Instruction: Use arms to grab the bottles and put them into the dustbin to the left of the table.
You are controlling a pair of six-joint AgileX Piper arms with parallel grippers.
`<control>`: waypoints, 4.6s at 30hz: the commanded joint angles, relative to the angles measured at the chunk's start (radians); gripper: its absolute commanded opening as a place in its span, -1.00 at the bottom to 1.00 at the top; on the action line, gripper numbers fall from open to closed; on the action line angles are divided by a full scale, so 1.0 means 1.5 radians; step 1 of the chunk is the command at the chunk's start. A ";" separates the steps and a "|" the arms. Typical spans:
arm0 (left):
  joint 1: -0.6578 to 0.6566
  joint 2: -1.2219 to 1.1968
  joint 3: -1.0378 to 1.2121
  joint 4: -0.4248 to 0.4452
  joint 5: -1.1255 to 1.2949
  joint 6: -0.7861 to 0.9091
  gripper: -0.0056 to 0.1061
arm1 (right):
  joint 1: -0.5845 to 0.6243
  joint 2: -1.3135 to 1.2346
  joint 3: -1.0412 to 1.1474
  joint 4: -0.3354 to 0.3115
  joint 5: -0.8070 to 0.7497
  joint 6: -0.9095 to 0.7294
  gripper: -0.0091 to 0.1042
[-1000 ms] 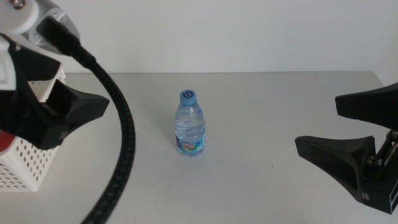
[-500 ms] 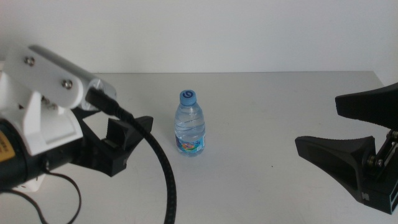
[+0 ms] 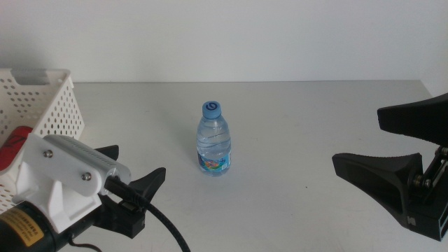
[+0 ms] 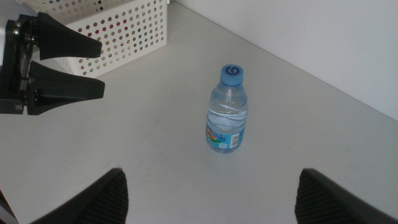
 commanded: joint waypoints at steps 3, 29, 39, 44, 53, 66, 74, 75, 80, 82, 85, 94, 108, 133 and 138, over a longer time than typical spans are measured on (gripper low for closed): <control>-0.005 0.020 -0.002 -0.008 -0.116 -0.008 0.68 | 0.002 -0.002 -0.021 -0.001 -0.043 -0.005 0.54; -0.005 0.376 -0.174 0.148 -0.322 -0.180 0.74 | 0.002 -0.002 -0.021 -0.001 -0.043 -0.005 0.54; 0.017 0.480 -0.251 0.165 -0.326 -0.185 0.73 | 0.002 -0.002 -0.021 -0.001 -0.043 -0.005 0.54; 0.016 0.542 -0.282 0.165 -0.369 -0.185 0.73 | 0.002 -0.002 -0.021 -0.001 -0.043 -0.005 0.54; 0.016 0.619 -0.282 0.142 -0.490 -0.184 0.73 | 0.002 -0.002 -0.021 -0.001 -0.043 -0.005 0.54; 0.016 0.692 -0.287 0.138 -0.572 -0.176 0.41 | 0.002 -0.002 -0.021 -0.001 -0.043 -0.003 0.54; 0.016 0.659 -0.287 0.172 -0.545 -0.162 -0.87 | 0.002 -0.002 -0.021 -0.001 -0.043 -0.003 0.54; 0.016 0.642 -0.287 0.171 -0.513 -0.160 -0.93 | 0.002 -0.002 -0.021 -0.001 -0.043 -0.003 0.54; 0.016 0.523 -0.292 0.139 -0.356 -0.137 -0.93 | 0.002 -0.002 -0.021 -0.001 -0.043 -0.003 0.54; 0.017 0.466 -0.301 0.112 -0.281 -0.121 -0.93 | 0.002 -0.002 -0.021 -0.001 -0.043 -0.003 0.54; 0.017 0.394 -0.341 0.078 -0.132 -0.089 -0.93 | 0.002 -0.002 -0.021 -0.001 -0.043 -0.003 0.54; 0.016 0.281 -0.551 0.066 0.318 -0.055 -0.93 | 0.002 -0.002 -0.021 -0.001 -0.043 -0.003 0.54; 0.206 0.271 -0.689 0.121 0.690 -0.105 -0.93 | 0.002 -0.002 -0.021 -0.001 -0.043 -0.003 0.54; 0.562 0.576 -0.888 0.137 0.845 0.058 -0.90 | 0.002 -0.002 -0.021 -0.001 -0.043 -0.003 0.54; 0.562 0.610 -0.888 0.121 0.843 0.100 -0.63 | 0.002 -0.002 -0.021 -0.001 -0.043 -0.003 0.54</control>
